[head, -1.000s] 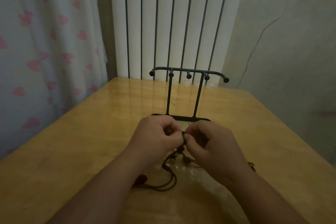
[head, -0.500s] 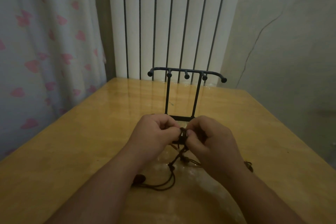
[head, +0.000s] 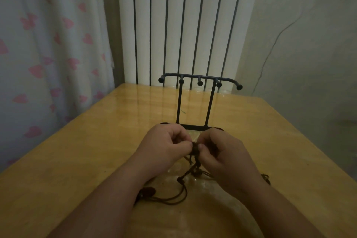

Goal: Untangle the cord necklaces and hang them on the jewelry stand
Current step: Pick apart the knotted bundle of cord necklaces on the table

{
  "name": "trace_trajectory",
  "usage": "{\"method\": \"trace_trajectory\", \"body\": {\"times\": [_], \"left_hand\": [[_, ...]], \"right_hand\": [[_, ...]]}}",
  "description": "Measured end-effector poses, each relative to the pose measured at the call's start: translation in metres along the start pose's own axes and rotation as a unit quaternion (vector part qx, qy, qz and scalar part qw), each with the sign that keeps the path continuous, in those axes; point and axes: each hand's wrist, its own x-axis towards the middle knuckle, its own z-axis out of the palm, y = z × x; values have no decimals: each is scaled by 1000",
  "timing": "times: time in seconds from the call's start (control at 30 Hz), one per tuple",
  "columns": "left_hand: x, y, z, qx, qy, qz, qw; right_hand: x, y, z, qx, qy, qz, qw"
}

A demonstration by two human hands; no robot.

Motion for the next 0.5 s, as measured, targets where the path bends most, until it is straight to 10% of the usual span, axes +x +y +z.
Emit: {"method": "trace_trajectory", "body": {"times": [0.5], "left_hand": [[1, -2, 5, 21, -4, 13, 1000]], "right_hand": [[1, 0, 1, -11, -5, 15, 1000]]}}
